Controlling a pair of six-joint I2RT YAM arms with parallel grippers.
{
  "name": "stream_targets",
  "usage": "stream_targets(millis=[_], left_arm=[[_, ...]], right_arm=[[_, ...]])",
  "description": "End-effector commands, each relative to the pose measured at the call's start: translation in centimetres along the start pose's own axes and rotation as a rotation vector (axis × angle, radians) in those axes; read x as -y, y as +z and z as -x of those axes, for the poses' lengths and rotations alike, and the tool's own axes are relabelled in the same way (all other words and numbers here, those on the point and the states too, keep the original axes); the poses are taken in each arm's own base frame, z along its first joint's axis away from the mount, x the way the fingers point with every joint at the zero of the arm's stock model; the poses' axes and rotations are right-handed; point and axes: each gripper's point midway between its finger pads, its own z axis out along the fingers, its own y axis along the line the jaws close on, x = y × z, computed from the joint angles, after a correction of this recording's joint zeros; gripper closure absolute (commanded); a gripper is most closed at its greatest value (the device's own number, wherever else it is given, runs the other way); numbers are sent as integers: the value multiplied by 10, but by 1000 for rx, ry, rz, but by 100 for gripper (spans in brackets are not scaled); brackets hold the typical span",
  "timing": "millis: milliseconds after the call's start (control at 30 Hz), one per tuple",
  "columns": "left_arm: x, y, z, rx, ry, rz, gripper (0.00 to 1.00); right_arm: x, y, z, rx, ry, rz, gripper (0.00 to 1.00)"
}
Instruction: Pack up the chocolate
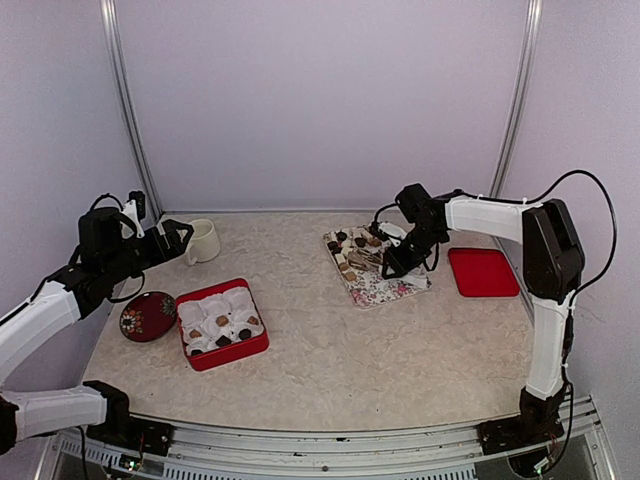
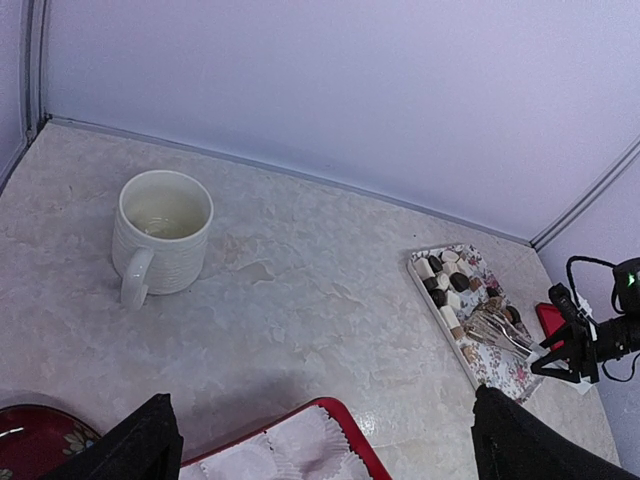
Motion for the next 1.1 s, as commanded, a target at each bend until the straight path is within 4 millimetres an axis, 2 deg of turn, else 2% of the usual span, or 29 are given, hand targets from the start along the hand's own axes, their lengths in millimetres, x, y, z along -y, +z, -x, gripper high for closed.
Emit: stream_targets(millis=[0, 267, 467, 633, 800, 967, 1067], left_arm=[[9, -2, 14, 31, 3, -26, 1], [9, -1, 14, 30, 2, -27, 1], [10, 0, 15, 31, 3, -28, 1], [10, 0, 15, 32, 3, -28, 1], [10, 0, 15, 32, 4, -30, 1], [9, 2, 15, 30, 2, -27, 1], [8, 2, 16, 34, -3, -18, 1]], right_arm=[[-4, -4, 3, 17, -29, -24, 62], [-2, 0, 1, 7, -22, -28, 57], [-3, -3, 5, 17, -26, -26, 66], [-1, -16, 12, 40, -32, -48, 70], [-6, -39, 24, 91, -39, -46, 70], [-22, -60, 44, 149, -79, -26, 71], [-40, -71, 59, 184, -123, -4, 71]])
